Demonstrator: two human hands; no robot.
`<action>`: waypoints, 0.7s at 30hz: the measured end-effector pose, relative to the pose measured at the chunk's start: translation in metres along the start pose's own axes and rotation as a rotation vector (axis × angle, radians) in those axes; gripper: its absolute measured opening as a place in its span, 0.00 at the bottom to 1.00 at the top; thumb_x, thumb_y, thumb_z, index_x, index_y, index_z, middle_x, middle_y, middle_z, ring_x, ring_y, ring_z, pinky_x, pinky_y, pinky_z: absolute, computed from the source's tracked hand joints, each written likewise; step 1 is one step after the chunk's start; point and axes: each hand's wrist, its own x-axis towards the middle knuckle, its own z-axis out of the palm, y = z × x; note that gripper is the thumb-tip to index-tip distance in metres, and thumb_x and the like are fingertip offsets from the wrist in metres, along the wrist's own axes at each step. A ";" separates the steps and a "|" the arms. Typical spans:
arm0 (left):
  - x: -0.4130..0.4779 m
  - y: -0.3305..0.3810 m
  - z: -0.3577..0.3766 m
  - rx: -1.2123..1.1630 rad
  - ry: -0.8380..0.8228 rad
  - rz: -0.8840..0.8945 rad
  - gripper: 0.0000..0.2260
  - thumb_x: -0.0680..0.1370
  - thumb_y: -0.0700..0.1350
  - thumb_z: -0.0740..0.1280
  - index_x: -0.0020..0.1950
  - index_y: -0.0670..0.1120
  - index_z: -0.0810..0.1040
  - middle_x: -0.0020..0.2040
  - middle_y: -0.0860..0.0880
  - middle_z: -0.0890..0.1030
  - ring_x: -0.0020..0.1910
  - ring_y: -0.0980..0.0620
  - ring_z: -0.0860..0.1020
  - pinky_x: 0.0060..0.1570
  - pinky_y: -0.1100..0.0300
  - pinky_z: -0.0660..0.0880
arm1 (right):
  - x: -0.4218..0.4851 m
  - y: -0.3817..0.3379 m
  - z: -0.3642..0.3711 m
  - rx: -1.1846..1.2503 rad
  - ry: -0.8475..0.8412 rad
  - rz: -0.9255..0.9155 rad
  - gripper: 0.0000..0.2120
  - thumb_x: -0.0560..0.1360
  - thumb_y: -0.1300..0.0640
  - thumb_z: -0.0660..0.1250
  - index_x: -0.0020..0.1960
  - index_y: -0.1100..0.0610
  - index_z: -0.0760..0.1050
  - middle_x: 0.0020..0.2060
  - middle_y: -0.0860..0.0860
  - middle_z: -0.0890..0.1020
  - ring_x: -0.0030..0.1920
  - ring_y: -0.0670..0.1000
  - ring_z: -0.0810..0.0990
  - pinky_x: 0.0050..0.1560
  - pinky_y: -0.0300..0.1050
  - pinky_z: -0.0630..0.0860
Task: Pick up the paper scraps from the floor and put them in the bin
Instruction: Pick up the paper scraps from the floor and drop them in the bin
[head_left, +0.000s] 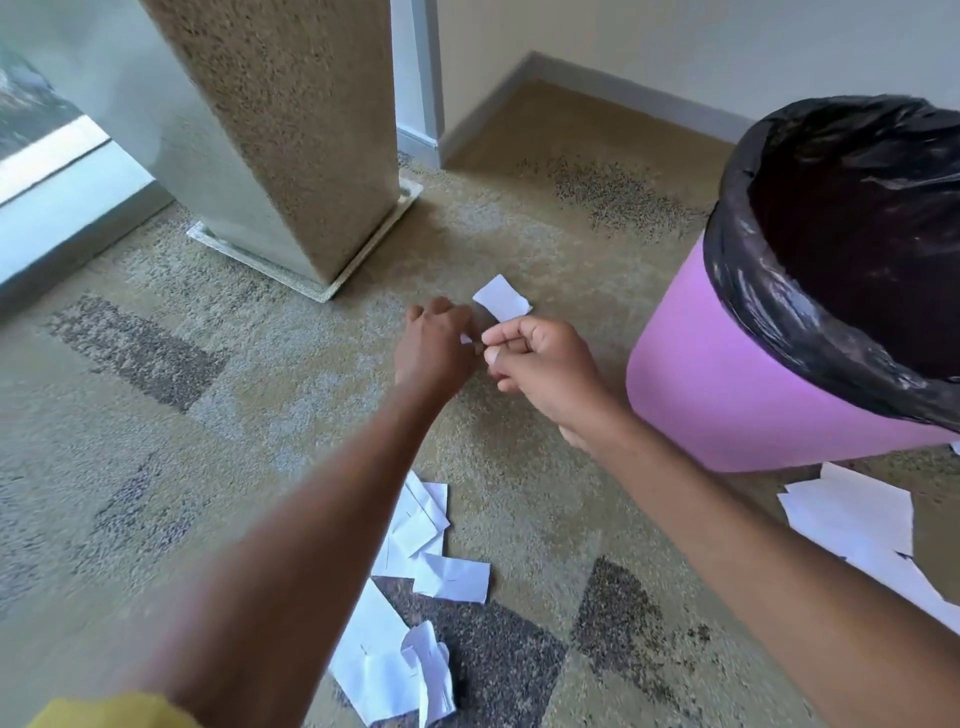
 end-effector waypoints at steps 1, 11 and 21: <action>-0.003 -0.006 0.003 0.000 0.037 -0.010 0.06 0.78 0.44 0.73 0.55 0.49 0.85 0.58 0.46 0.80 0.63 0.38 0.74 0.44 0.52 0.69 | 0.013 0.006 0.006 -0.069 0.030 -0.013 0.07 0.78 0.62 0.73 0.53 0.53 0.86 0.42 0.47 0.87 0.44 0.47 0.85 0.53 0.52 0.85; -0.040 -0.044 -0.001 -0.134 0.198 -0.025 0.05 0.77 0.37 0.75 0.52 0.43 0.87 0.50 0.42 0.84 0.43 0.41 0.83 0.42 0.48 0.80 | 0.102 0.004 0.038 -1.016 0.178 -0.269 0.20 0.81 0.51 0.71 0.70 0.57 0.75 0.68 0.57 0.77 0.69 0.61 0.74 0.63 0.59 0.76; -0.063 -0.054 -0.015 -0.328 0.134 -0.223 0.09 0.79 0.41 0.72 0.58 0.46 0.88 0.52 0.46 0.88 0.50 0.48 0.83 0.46 0.61 0.71 | 0.061 0.014 0.029 -1.126 0.147 -0.442 0.11 0.77 0.74 0.66 0.55 0.64 0.81 0.48 0.58 0.83 0.49 0.58 0.80 0.44 0.50 0.79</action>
